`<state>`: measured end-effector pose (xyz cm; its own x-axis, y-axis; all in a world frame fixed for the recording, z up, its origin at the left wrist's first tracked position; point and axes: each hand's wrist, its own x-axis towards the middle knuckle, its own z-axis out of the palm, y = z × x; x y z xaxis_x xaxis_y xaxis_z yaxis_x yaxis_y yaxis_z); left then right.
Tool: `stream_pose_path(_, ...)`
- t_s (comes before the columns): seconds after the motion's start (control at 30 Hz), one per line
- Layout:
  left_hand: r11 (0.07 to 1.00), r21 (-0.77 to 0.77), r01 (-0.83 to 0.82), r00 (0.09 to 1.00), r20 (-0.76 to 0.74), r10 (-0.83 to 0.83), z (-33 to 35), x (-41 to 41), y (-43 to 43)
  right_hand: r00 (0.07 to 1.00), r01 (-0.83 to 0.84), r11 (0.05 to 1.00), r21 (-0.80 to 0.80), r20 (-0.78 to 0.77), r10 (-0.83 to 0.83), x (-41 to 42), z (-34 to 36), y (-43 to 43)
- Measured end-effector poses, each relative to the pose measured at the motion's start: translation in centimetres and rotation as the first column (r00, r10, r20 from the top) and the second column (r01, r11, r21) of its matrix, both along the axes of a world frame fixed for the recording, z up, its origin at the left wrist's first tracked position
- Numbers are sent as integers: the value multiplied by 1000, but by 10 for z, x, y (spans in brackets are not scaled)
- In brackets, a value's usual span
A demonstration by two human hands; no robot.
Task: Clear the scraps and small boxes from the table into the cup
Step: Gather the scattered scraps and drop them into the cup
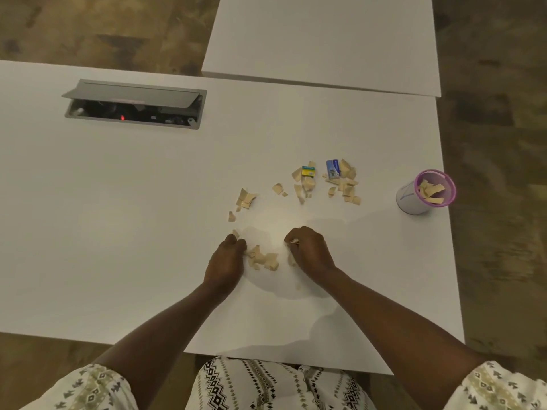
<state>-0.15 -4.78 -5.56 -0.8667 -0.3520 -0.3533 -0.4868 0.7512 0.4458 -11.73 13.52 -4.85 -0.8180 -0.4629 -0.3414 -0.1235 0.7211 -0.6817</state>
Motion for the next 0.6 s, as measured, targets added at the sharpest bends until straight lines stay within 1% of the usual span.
stream_pose_path(0.03,994,51,-96,995,-18,97,2,-6,4,991,107,994,-18,80,-106,-4,3,2)
stream_pose_path(0.1,960,122,-253,966,-30,258,7,-20,12,944,269,962,-46,209,-255,-13,9,8)
stream_pose_path(0.17,909,180,-376,922,-23,386,13,-35,21,888,384,919,-94,312,-339,-22,14,20)
stream_pose_path(0.23,879,208,-430,896,-26,444,19,-50,31,832,475,870,-131,390,-396,-32,19,32)
stream_pose_path(0.33,869,251,-427,892,-45,451,29,-75,51,739,600,781,-173,493,-459,-51,28,53)
stream_pose_path(0.4,865,296,-406,896,-60,441,36,-95,69,696,657,728,-196,528,-486,-68,36,70)
stream_pose_path(0.5,861,364,-354,910,-80,408,48,-131,104,668,710,661,-245,530,-522,-96,51,100)
stream_pose_path(0.6,849,445,-284,928,-95,360,59,-170,145,642,753,603,-264,495,-585,-128,64,135)
